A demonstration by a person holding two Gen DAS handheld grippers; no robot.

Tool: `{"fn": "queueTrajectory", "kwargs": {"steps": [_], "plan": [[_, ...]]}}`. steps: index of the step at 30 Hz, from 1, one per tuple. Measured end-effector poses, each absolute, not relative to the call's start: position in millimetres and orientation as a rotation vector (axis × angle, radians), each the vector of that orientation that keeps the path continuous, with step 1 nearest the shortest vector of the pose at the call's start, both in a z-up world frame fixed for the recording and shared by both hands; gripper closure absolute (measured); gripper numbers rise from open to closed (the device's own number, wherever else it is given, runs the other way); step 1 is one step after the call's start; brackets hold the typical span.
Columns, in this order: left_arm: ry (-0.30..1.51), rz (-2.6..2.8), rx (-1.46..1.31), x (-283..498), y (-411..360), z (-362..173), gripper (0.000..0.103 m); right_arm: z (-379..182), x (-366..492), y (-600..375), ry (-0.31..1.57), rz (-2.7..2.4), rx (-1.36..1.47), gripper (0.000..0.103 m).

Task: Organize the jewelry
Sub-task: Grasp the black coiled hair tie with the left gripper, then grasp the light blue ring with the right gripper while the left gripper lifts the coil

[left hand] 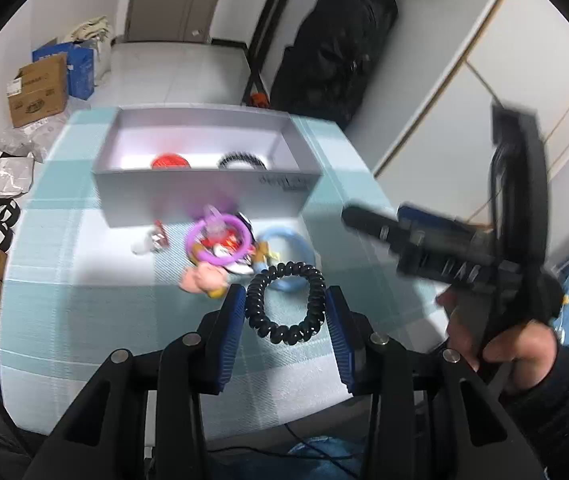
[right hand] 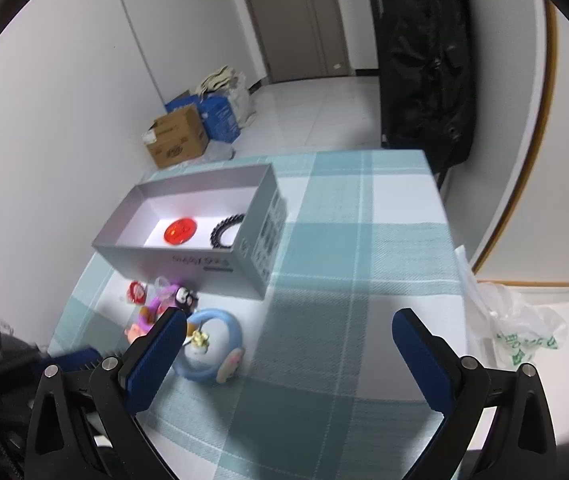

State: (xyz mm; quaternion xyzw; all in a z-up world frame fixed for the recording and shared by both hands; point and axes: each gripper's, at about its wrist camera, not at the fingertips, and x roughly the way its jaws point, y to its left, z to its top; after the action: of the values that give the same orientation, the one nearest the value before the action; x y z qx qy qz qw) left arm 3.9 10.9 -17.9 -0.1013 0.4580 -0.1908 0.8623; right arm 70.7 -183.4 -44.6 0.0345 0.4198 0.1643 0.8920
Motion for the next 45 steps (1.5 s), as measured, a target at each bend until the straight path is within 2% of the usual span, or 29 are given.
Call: {"fn": "queueTrajectory", "kwargs": {"steps": [12,19,21,22,25,45], "plan": [[0.813,-0.259,-0.329,20,60,4,0.068,-69,56,-123,0.928,0.531,-0.131,0.001],[0.793,-0.231,-0.339,20,65,0,0.068,-80,59,-111,0.938,0.518,-0.174,0.010],[0.793,-0.230,-0.337,20,70,1,0.068,-82,61,-111,0.948,0.510,-0.166,0.017],[0.794,-0.228,-0.335,20,70,0,0.068,-84,63,-110,0.954,0.508,-0.164,0.026],[0.797,-0.227,-0.327,21,69,-1,0.068,-84,64,-110,0.948,0.498,-0.179,0.043],[0.796,-0.191,-0.297,26,65,-1,0.068,-44,66,-137,0.845,0.539,-0.039,0.043]]}}
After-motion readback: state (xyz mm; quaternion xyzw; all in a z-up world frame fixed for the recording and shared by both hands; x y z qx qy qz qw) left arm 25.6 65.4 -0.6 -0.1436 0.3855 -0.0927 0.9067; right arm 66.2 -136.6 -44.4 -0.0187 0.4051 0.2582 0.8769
